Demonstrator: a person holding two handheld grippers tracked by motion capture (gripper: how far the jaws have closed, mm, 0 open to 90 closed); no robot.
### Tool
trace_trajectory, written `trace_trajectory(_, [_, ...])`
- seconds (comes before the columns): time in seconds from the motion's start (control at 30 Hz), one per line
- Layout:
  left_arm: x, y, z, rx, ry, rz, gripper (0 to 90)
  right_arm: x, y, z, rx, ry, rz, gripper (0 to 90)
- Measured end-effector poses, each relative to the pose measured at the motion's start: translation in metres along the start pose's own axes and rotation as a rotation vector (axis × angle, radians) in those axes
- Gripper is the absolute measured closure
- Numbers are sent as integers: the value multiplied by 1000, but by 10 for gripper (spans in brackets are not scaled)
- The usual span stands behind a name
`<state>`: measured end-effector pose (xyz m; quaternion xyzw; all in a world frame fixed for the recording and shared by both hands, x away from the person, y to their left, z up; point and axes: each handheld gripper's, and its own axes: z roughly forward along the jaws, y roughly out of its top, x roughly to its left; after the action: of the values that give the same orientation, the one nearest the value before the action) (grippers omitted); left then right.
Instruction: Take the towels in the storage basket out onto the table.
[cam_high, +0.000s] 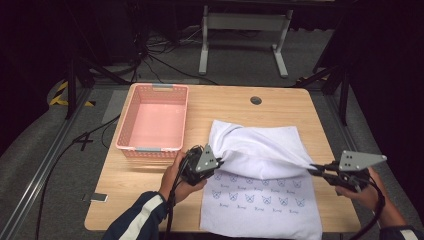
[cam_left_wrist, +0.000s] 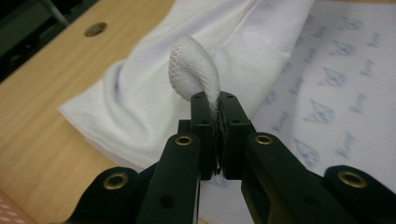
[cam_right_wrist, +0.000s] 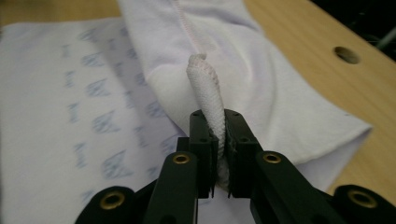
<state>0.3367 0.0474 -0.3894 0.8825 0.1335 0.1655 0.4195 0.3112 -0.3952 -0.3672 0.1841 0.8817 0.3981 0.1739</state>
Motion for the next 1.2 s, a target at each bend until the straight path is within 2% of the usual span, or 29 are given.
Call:
trace_trajectory(0.07, [-9,-10,-2,18,-37,17,866,10,-8,-3,13,55,4,833])
trace_trajectory(0.1, [-12,-15,-3,26,-58,13,866,17,-13,-4,35,74,-10,833])
trace_trajectory(0.17, [-15,-27,-3,49,-91,7,866,28,-26,-3,67,119,-6,833])
trace_trajectory(0.2, [-17,-38,1,97,-102,3,867,34,-36,2,110,153,-10,833])
trace_trajectory(0.23, [-17,-38,1,97,-102,3,867,34,-36,2,110,153,-10,833])
trace_trajectory(0.33, [-18,-51,13,186,-110,3,866,41,-49,14,192,206,-3,834])
trace_trajectory(0.37, [-16,-56,19,225,-112,15,866,44,-53,22,232,228,5,835])
trace_trajectory(0.4, [-16,-56,19,225,-112,15,866,44,-53,22,232,228,5,835])
trace_trajectory(0.47, [-16,-61,27,244,-116,-6,866,47,-57,33,303,209,-4,841])
trace_trajectory(0.53, [-13,-61,30,229,-116,-23,866,45,-60,36,284,209,17,843])
trace_trajectory(0.57, [-12,-59,31,237,-109,-19,866,43,-60,36,286,188,24,843])
trace_trajectory(0.67, [-8,-52,35,219,-75,-26,866,35,-59,37,278,110,36,845])
trace_trajectory(0.7, [-6,-48,37,207,-60,-32,866,30,-57,36,274,79,42,845])
trace_trajectory(0.77, [-1,-39,42,188,-28,-33,866,16,-53,33,231,18,81,846])
trace_trajectory(0.8, [4,-29,49,189,-4,-25,866,-1,-47,30,191,-19,121,847])
trace_trajectory(0.83, [4,-29,49,189,-4,-25,866,-1,-47,30,191,-19,121,847])
trace_trajectory(0.87, [7,-25,55,195,2,-37,866,-8,-45,30,190,-32,127,846])
trace_trajectory(0.9, [9,-23,61,214,1,-27,866,-14,-42,32,196,-27,126,846])
trace_trajectory(1.03, [14,-24,84,261,12,-24,866,-24,-42,53,276,-43,107,846])
trace_trajectory(1.07, [16,-23,87,247,15,-30,866,-25,-43,57,283,-43,109,846])
trace_trajectory(1.13, [19,-20,90,250,30,-28,866,-28,-46,65,303,-40,127,846])
trace_trajectory(1.17, [21,-18,91,250,34,-34,866,-32,-45,66,292,-35,134,845])
trace_trajectory(1.2, [24,-15,90,246,49,-27,866,-35,-43,66,294,-51,134,846])
